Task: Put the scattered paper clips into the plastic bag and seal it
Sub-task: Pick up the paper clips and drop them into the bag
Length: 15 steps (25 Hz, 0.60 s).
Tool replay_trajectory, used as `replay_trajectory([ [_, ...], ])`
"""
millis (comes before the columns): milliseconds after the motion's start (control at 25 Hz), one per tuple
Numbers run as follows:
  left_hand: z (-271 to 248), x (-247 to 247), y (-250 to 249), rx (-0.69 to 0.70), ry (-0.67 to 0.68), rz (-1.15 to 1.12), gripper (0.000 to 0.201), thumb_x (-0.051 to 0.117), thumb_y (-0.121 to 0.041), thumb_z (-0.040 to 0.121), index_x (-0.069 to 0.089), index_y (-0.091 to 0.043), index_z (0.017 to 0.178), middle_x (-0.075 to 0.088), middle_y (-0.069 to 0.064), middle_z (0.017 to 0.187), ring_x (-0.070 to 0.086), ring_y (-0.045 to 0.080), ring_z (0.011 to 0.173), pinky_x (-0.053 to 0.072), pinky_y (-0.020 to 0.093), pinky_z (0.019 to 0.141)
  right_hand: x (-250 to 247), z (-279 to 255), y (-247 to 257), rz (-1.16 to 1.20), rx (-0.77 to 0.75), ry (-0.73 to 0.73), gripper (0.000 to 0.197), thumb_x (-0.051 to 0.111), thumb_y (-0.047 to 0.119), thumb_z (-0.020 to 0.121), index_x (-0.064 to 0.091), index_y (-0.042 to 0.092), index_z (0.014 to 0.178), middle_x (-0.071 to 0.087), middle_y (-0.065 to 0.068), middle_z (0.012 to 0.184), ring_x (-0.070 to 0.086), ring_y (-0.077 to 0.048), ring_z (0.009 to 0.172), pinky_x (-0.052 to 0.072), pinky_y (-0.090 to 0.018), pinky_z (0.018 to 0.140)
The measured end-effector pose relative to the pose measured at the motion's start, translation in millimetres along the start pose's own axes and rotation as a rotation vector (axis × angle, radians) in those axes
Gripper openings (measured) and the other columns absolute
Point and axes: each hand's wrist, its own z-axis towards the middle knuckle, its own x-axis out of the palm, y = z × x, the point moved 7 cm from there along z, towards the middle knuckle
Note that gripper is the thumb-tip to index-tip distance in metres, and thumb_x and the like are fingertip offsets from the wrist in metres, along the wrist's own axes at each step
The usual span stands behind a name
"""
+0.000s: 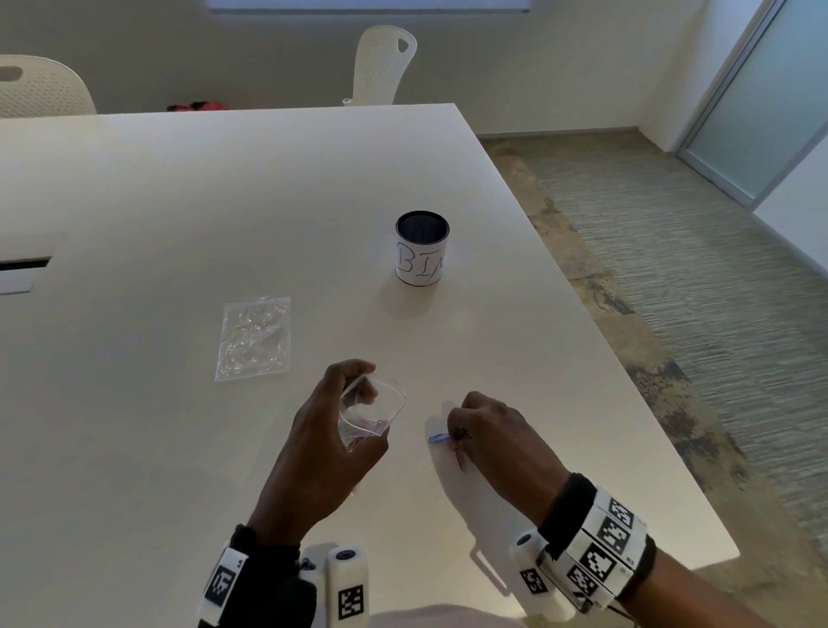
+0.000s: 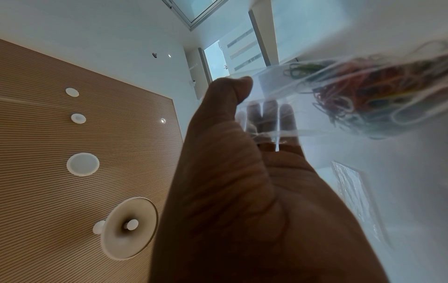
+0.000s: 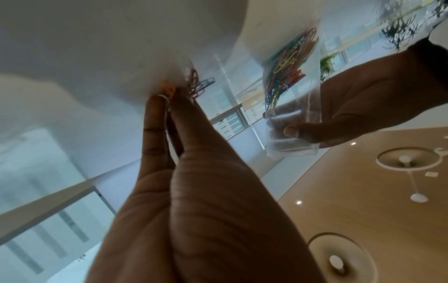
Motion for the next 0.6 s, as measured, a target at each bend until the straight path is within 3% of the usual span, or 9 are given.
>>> replay_trajectory([
  [200,1,1,-1,0.001,-0.005,-0.013,0.067,0.080,-0.004,0.083,0.048,-0.036,0.133,0.064,-0.010,0.114,0.066,0.007,0.116,0.060,0.019,0.081,-7,12,1,0.001,-0.024,0.051,0.009,0.064,0.016,0.097,0.070,0.013,0.092,0.066,-0.005,0.099,0.067,-0.024,0.086,0.057,-0.037,0.079],
  [360,1,0,-2,-0.008,-0.006,-0.029,0.068,0.079,-0.002,0.082,0.049,-0.037,0.131,0.064,-0.010,0.114,0.068,0.007,0.112,0.058,0.017,0.080,-11,20,-6,-0.001,-0.013,0.056,0.011,0.064,0.006,0.094,0.072,0.012,0.088,0.069,-0.006,0.098,0.066,-0.023,0.087,0.056,-0.034,0.079],
  [440,0,2,-2,-0.006,-0.001,-0.030,0.068,0.080,-0.002,0.082,0.049,-0.036,0.132,0.064,-0.010,0.114,0.068,0.009,0.112,0.059,0.019,0.081,-12,19,-13,0.028,-0.008,0.044,0.012,0.067,0.005,0.091,0.074,0.013,0.085,0.072,-0.004,0.094,0.066,-0.019,0.082,0.056,-0.031,0.075],
  [600,0,4,-4,0.004,0.005,-0.031,0.066,0.079,-0.001,0.082,0.049,-0.034,0.132,0.064,-0.009,0.112,0.068,0.009,0.113,0.056,0.011,0.078,-17,23,-35,0.221,0.066,0.027,0.008,0.081,0.009,0.082,0.078,0.016,0.080,0.074,0.003,0.079,0.068,-0.007,0.070,0.058,-0.024,0.066],
])
